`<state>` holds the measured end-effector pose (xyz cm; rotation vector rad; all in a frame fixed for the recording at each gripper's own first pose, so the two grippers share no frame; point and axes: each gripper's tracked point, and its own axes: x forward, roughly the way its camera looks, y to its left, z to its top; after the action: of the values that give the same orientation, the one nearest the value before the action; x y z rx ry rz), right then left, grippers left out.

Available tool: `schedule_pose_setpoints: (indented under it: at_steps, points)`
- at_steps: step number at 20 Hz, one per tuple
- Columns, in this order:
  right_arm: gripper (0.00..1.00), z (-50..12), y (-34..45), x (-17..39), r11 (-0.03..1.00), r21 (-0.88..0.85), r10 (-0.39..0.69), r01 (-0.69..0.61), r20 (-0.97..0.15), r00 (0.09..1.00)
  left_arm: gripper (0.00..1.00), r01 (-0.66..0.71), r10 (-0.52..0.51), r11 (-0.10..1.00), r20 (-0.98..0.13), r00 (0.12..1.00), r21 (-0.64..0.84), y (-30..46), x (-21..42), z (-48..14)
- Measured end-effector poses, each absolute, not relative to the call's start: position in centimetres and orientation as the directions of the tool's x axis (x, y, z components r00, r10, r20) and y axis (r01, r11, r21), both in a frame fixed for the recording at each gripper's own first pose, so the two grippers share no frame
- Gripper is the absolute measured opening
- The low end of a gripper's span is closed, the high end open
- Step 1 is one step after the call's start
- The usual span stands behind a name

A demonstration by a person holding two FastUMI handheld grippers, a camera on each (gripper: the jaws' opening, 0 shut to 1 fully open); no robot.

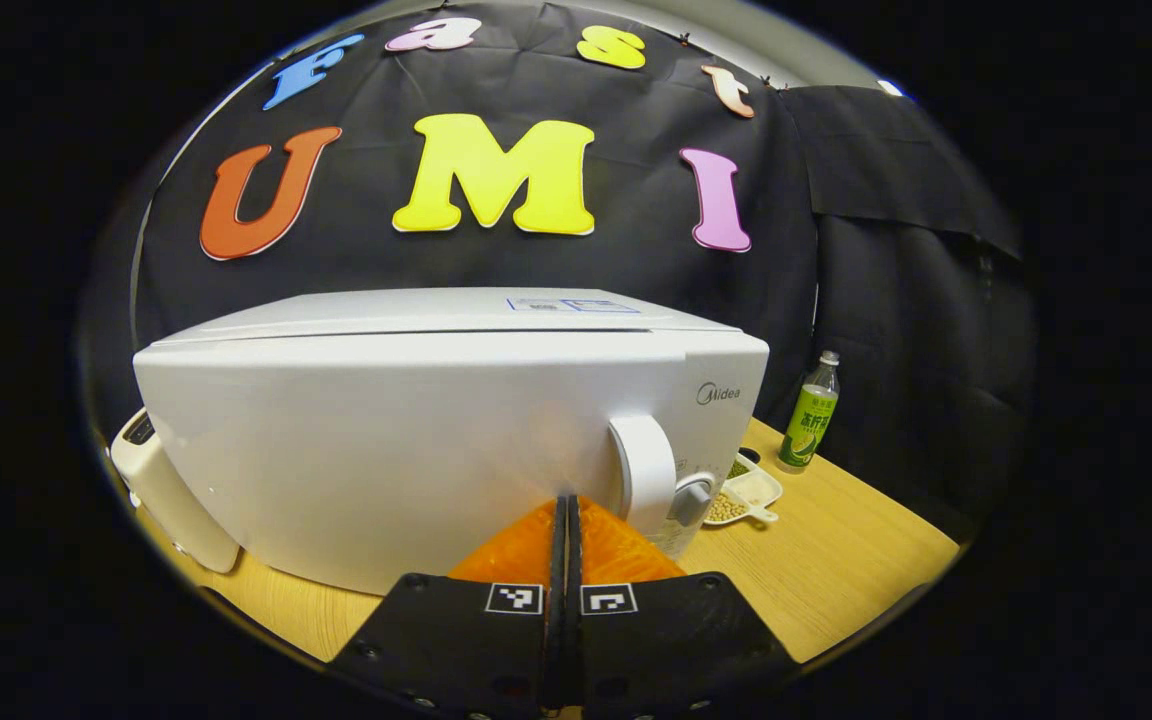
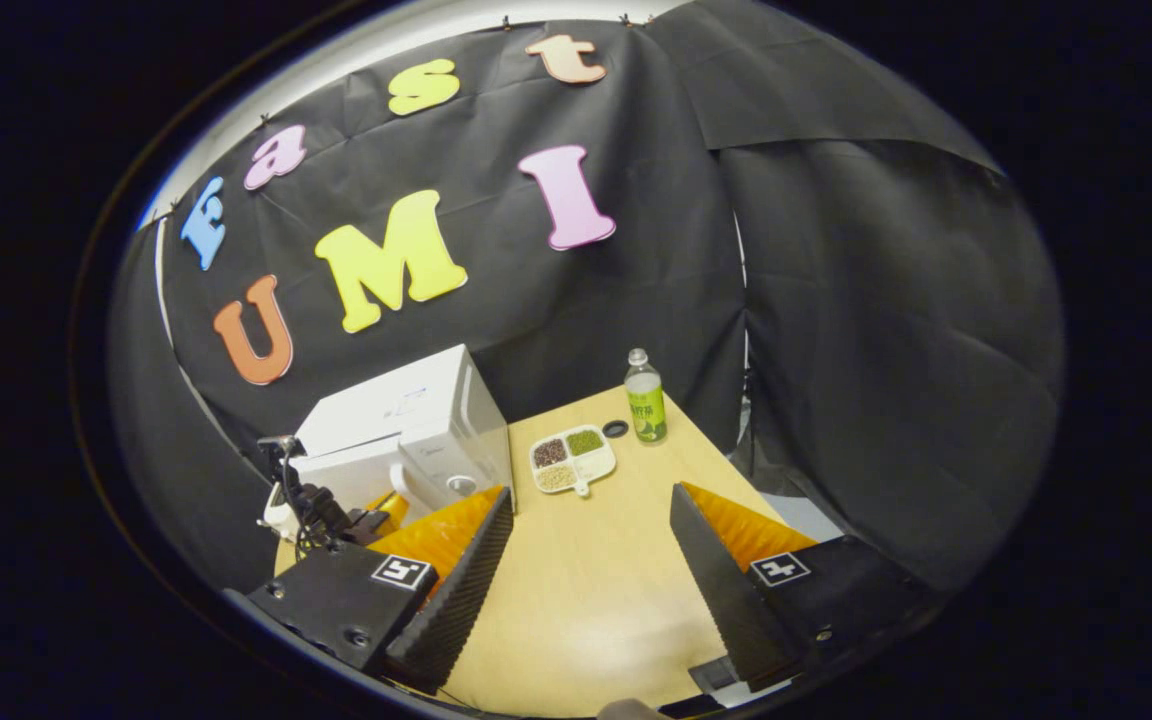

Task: Open the microwave oven with the left hand, put the food in, and close the microwave oven.

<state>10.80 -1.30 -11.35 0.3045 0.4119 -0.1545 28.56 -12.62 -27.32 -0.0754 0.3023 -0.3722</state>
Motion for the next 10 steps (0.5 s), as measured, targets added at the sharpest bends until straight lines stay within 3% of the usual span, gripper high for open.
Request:
schedule_pose_setpoints:
  at_steps: [1,2,7,8,9,10]
  points:
    - [1.00,-11.4,-1.4,11.0,0.943,0.259,-0.085,0.209,-0.418,0.905,0.00,0.346,-0.367,0.930,-0.276,0.888,-0.122,-12.6,28.5,-27.4]
    - [0.92,-11.4,-1.4,11.2,0.942,0.262,-0.083,0.208,-0.418,0.905,0.00,0.343,-0.363,0.932,-0.277,0.890,-0.119,-12.5,28.6,-27.3]
    - [0.91,-11.0,-0.8,11.7,0.957,0.230,-0.068,0.177,-0.416,0.907,0.00,0.294,-0.314,0.949,-0.280,0.907,-0.112,-12.5,29.6,-27.5]
    - [1.00,-10.6,-0.7,11.7,0.961,0.220,-0.067,0.169,-0.407,0.911,0.00,0.283,-0.303,0.953,-0.296,0.906,-0.107,-12.3,29.3,-27.8]
    - [1.00,-10.2,-0.7,11.8,0.964,0.208,-0.069,0.163,-0.397,0.915,0.00,0.270,-0.291,0.957,-0.306,0.906,-0.110,-11.9,28.8,-28.0]
    - [0.91,-9.8,-0.6,11.8,0.967,0.203,-0.068,0.156,-0.386,0.920,0.00,0.262,-0.286,0.958,-0.303,0.909,-0.118,-11.4,28.5,-28.0]
